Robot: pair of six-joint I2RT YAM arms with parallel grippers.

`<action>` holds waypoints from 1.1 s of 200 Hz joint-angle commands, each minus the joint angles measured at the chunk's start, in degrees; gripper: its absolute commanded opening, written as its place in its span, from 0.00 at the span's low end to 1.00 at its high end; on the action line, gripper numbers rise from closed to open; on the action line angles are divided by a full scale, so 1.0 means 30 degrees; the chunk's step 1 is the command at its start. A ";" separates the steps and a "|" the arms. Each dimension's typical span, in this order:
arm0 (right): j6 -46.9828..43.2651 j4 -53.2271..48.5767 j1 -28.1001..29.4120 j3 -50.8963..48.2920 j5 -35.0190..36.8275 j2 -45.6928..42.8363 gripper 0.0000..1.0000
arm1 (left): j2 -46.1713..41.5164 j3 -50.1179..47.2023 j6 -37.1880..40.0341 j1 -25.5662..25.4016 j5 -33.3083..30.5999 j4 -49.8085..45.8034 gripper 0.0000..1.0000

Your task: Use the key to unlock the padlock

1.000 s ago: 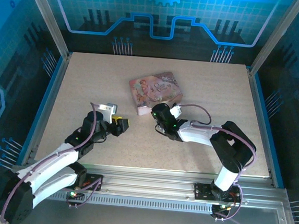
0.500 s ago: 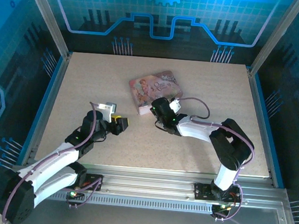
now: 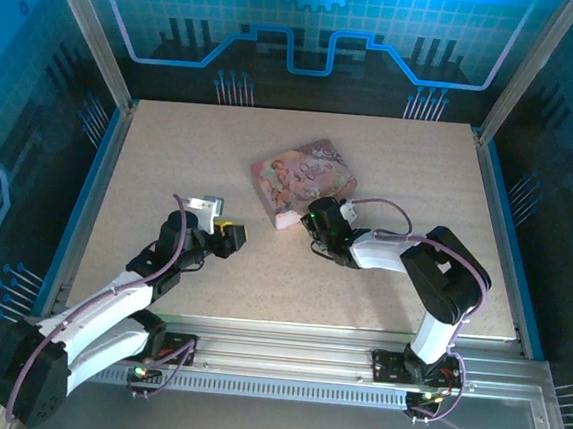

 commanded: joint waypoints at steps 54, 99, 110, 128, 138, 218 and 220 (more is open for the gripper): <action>-0.2269 0.5367 -0.0978 -0.3078 -0.1427 0.0302 0.00 | 0.0196 0.0076 -0.0190 0.0169 -0.0360 0.0915 0.52; -0.4255 0.4705 -0.1286 -0.4172 -0.1329 -0.1635 0.00 | 0.0283 0.0325 0.0131 0.0168 -0.0455 0.0671 0.52; -0.4583 0.4827 -0.1375 -0.4324 -0.1435 -0.1927 0.00 | 0.0313 0.0385 0.0186 0.0140 -0.0475 0.0679 0.52; -0.4978 0.5432 -0.1577 -0.4474 -0.1959 -0.1993 0.00 | 0.0326 0.0429 0.0215 0.0140 -0.0507 0.0679 0.52; -0.4987 0.5734 -0.1642 -0.4505 -0.2133 -0.1932 0.00 | 0.0357 0.0452 0.0216 0.0139 -0.0520 0.0662 0.52; -0.2721 0.4925 -0.1819 -0.3819 -0.2808 -0.1348 0.00 | 0.0548 0.0582 0.0405 0.0154 -0.0599 0.0597 0.52; -0.2642 0.4713 -0.1824 -0.3726 -0.2820 -0.1360 0.00 | 0.0547 0.0587 0.0409 0.0143 -0.0607 0.0616 0.52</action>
